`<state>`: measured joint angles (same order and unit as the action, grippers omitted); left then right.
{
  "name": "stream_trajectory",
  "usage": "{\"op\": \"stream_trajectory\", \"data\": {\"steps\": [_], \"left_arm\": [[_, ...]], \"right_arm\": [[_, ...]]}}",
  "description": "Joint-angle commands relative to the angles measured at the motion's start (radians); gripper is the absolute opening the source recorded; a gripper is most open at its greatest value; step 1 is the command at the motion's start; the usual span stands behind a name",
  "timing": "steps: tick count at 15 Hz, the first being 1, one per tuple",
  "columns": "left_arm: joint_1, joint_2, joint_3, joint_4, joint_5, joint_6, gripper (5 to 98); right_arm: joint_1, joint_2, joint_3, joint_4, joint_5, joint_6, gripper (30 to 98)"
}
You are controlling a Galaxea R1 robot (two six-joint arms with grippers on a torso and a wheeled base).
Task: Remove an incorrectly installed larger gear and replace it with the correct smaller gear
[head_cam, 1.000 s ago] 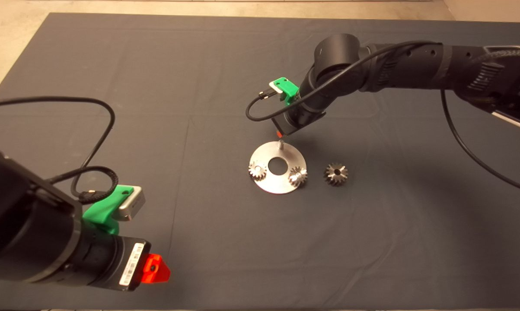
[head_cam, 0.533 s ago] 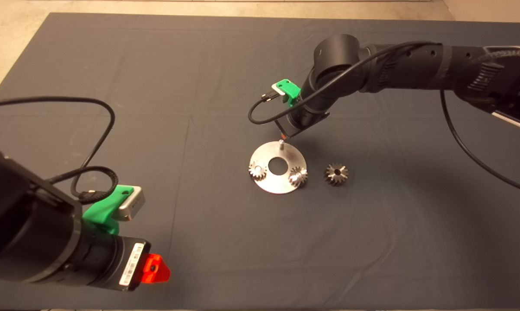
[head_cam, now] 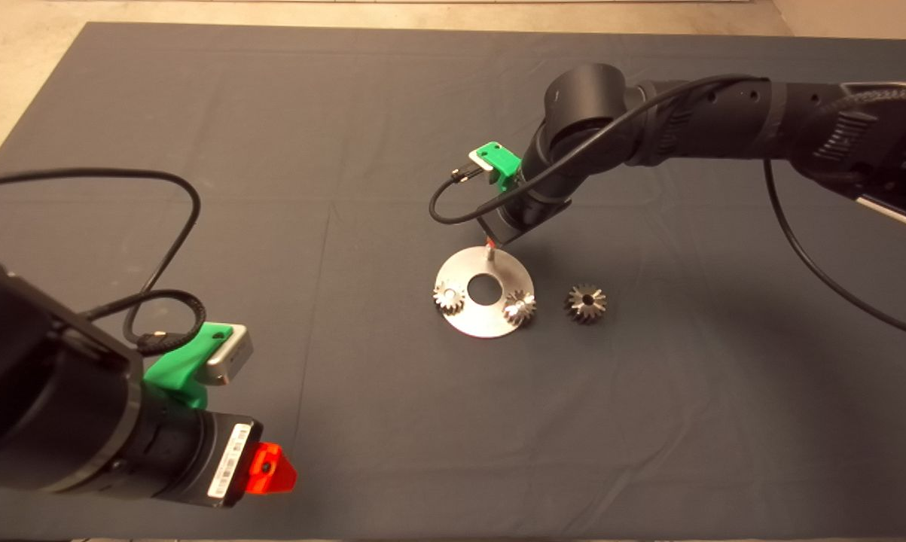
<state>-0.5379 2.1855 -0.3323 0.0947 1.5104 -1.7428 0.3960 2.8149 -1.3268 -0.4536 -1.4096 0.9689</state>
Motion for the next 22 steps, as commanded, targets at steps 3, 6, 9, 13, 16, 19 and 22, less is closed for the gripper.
{"op": "stream_trajectory", "data": {"steps": [3, 6, 9, 13, 16, 19, 22], "left_arm": [[-0.007, 0.0, 0.017, 0.0, 0.002, -0.006, 97.7], [-0.007, 0.0, 0.017, 0.0, 0.002, -0.006, 97.7], [-0.007, 0.0, 0.017, 0.0, 0.002, -0.006, 97.7], [-0.007, -0.002, 0.017, 0.0, 0.002, -0.006, 97.7], [-0.007, -0.002, 0.017, 0.0, 0.002, -0.006, 97.7], [-0.007, -0.001, 0.017, 0.0, 0.002, -0.006, 97.7], [-0.007, -0.002, 0.017, 0.0, 0.002, -0.006, 97.7]], "right_arm": [[0.015, 0.013, 0.005, 0.009, 0.003, -0.003, 36.7], [0.014, 0.027, 0.002, 0.009, 0.003, -0.004, 36.7], [0.012, 0.031, -0.001, 0.009, 0.004, -0.004, 36.7], [0.012, 0.038, -0.007, 0.007, 0.004, -0.006, 36.7], [0.009, 0.036, -0.009, 0.007, 0.001, -0.007, 36.7], [0.006, 0.032, -0.007, 0.006, -0.011, -0.007, 36.7], [0.006, 0.027, -0.007, 0.006, -0.019, -0.006, 36.7]]}}
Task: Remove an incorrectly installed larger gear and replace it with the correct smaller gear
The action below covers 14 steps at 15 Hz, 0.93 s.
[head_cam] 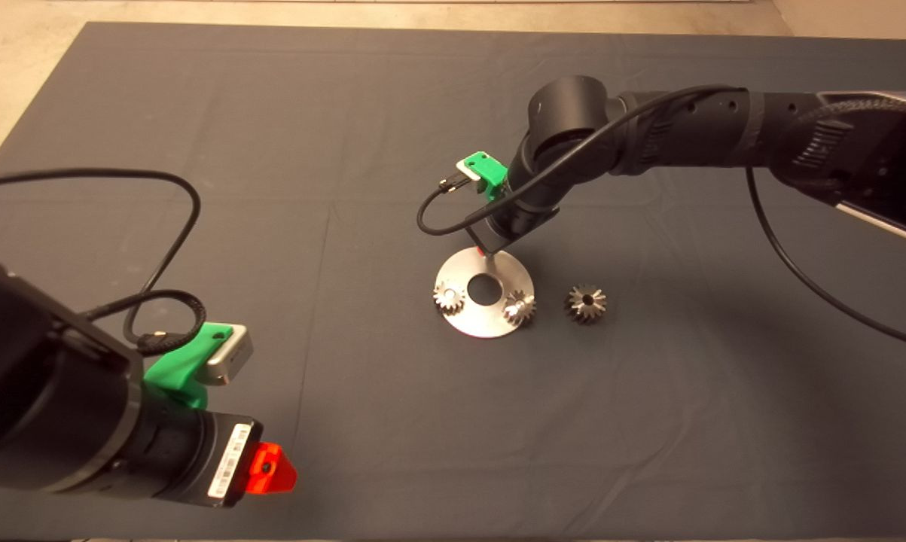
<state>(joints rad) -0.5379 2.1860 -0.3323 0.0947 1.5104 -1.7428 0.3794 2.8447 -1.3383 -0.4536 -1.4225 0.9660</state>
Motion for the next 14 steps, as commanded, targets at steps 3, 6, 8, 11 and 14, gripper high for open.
{"op": "stream_trajectory", "data": {"steps": [3, 6, 8, 11, 14], "left_arm": [[-0.007, -0.002, 0.017, 0.0, 0.001, -0.006, 97.7], [-0.007, -0.002, 0.017, 0.0, 0.001, -0.006, 97.7], [-0.007, -0.002, 0.017, 0.0, 0.002, -0.006, 97.7], [-0.007, -0.002, 0.017, 0.0, 0.002, -0.006, 97.7], [-0.007, -0.001, 0.017, 0.0, 0.002, -0.006, 97.7]], "right_arm": [[0.018, -0.003, 0.006, 0.006, -0.006, -0.003, 36.7], [0.01, 0.0, 0.006, 0.005, -0.006, -0.003, 36.7], [0.009, 0.0, 0.006, 0.006, -0.006, -0.004, 36.7], [0.007, 0.002, 0.004, 0.004, -0.006, -0.004, 36.7], [0.003, 0.003, 0.002, 0.001, -0.004, 0.0, 36.7]]}}
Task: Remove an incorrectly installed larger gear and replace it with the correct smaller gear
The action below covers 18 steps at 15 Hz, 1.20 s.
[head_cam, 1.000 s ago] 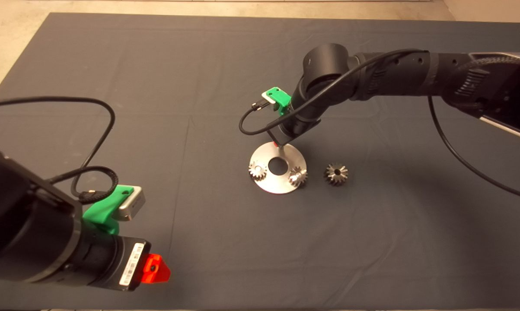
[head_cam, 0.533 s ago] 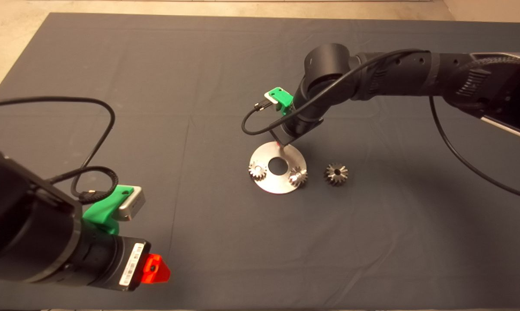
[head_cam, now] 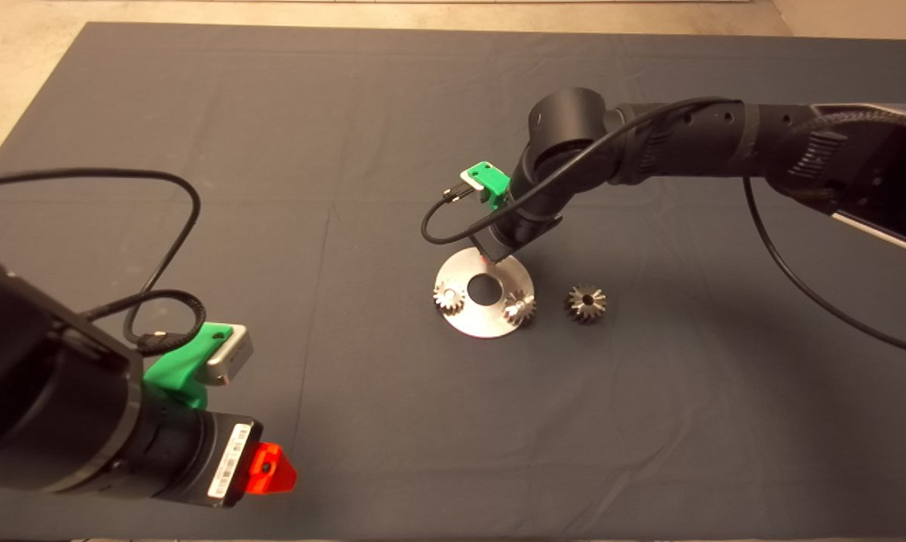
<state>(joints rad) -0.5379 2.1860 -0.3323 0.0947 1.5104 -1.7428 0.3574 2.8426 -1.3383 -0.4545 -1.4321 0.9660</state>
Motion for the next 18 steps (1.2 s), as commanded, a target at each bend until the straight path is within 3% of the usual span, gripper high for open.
{"op": "stream_trajectory", "data": {"steps": [1, 18], "left_arm": [[-0.006, -0.001, 0.017, 0.0, 0.002, -0.006, 97.7], [-0.007, -0.002, 0.017, 0.0, 0.002, -0.006, 97.7]], "right_arm": [[0.025, 0.005, 0.001, 0.002, 0.006, 0.002, 36.7], [0.023, 0.025, -0.034, -0.041, 0.009, 0.0, 36.7]]}}
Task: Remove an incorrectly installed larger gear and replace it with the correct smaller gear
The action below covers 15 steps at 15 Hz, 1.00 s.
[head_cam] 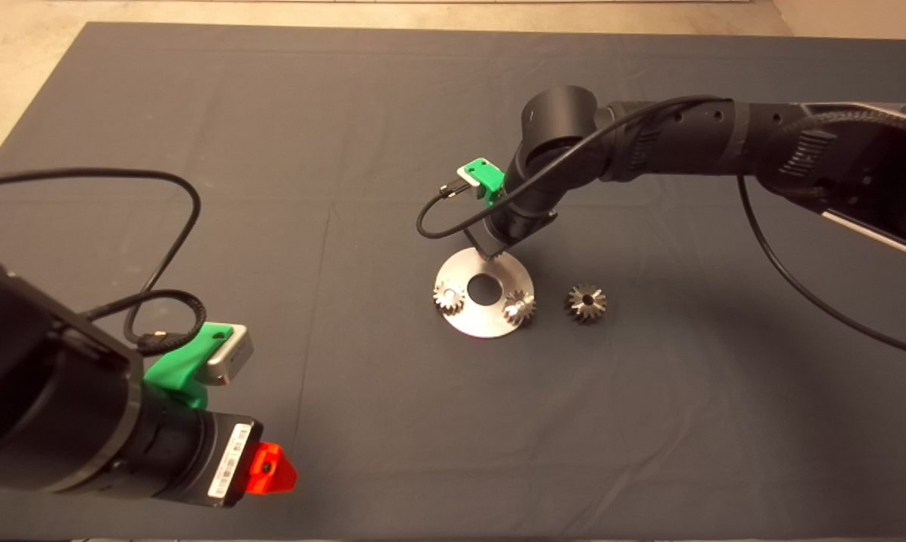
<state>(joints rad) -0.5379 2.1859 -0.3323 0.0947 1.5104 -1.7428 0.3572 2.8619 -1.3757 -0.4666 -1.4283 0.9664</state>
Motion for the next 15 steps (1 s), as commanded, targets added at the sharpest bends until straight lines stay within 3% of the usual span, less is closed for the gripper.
{"op": "stream_trajectory", "data": {"steps": [1, 15], "left_arm": [[-0.007, -0.002, 0.017, 0.0, 0.002, -0.006, 97.7], [-0.007, -0.002, 0.017, 0.0, 0.002, -0.006, 97.7]], "right_arm": [[0.023, 0.006, 0.005, -0.029, 0.003, 0.0, 36.7], [0.009, 0.006, 0.003, -0.029, 0.003, -0.002, 36.7]]}}
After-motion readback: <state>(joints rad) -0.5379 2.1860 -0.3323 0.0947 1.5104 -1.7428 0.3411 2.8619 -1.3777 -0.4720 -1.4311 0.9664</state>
